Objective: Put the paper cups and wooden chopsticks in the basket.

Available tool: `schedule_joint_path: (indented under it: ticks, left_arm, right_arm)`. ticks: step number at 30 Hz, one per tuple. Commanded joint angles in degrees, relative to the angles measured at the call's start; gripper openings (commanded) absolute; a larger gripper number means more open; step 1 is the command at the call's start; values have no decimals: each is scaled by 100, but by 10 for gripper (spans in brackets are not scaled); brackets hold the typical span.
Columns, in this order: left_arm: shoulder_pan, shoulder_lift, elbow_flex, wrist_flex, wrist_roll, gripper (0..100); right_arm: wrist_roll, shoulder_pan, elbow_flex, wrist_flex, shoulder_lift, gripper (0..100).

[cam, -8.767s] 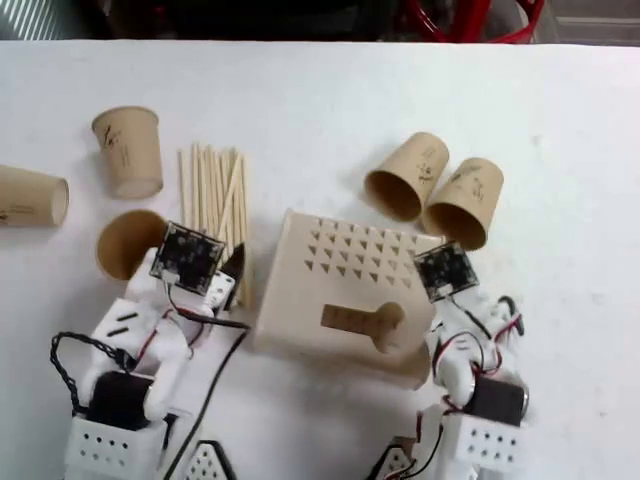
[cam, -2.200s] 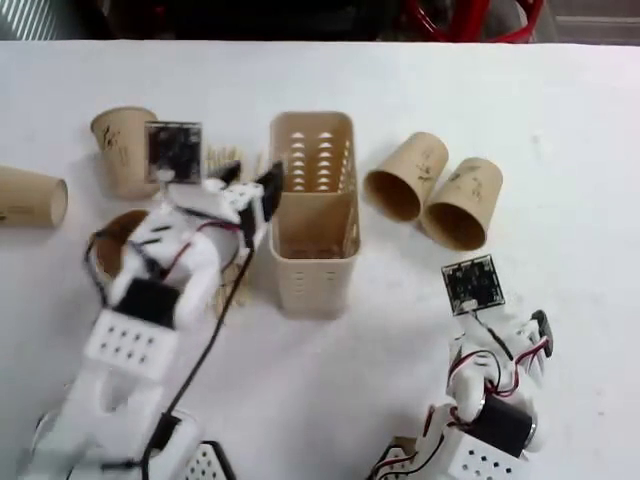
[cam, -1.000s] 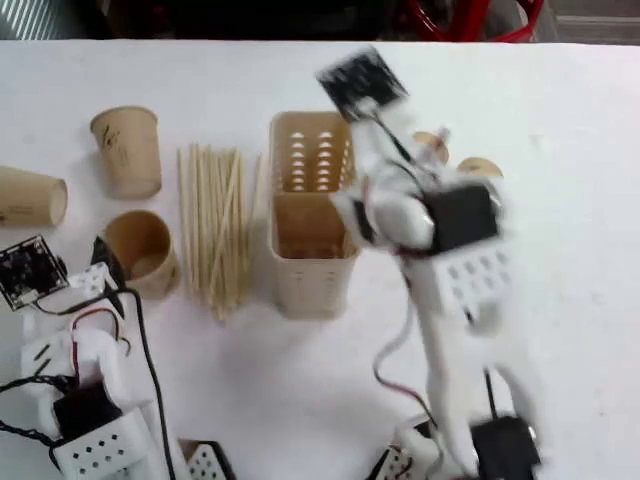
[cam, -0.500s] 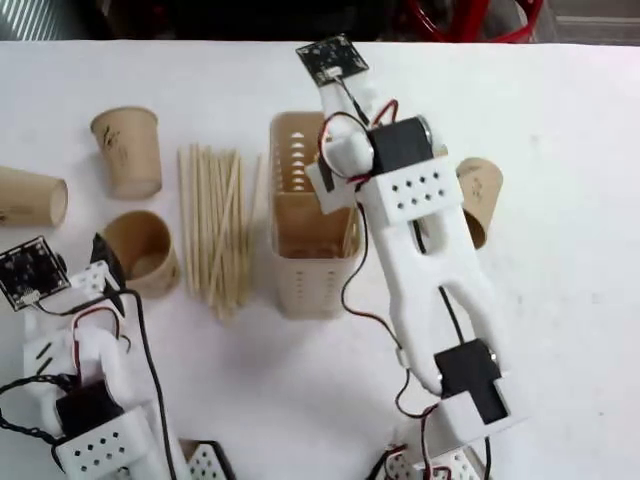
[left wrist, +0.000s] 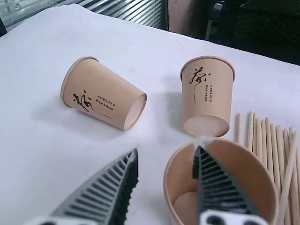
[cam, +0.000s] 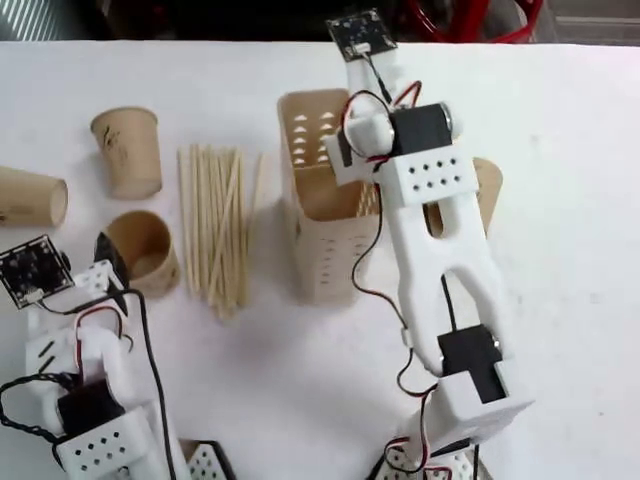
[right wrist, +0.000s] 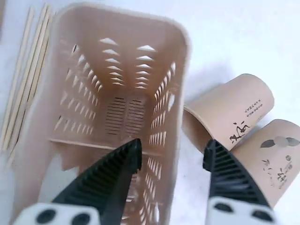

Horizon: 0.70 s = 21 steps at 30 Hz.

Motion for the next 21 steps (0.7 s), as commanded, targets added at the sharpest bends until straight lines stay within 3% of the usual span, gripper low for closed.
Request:
schedule_joint_path:
  ticks: [1,8,14,18,21]
  left_arm:
    - [57,-75,-35,-62,-35,199]
    - [57,-75,-35,-62,-35,199]
    - [57,-75,26,-105,-35,199]
    - [66,-75,26,-105,-35,199]
    - [66,-75,26,-105,-35,199]
  right_arm:
    - [-35,-75,0,-57,-92,243]
    - [-70,-40,-9,295,-470,248]
    - [-923,-242,-105,391,-1332,245]
    - [-1829,-593,-193,198,-1851,245]
    - [-3235,-884,-149,-101,-1859,245]
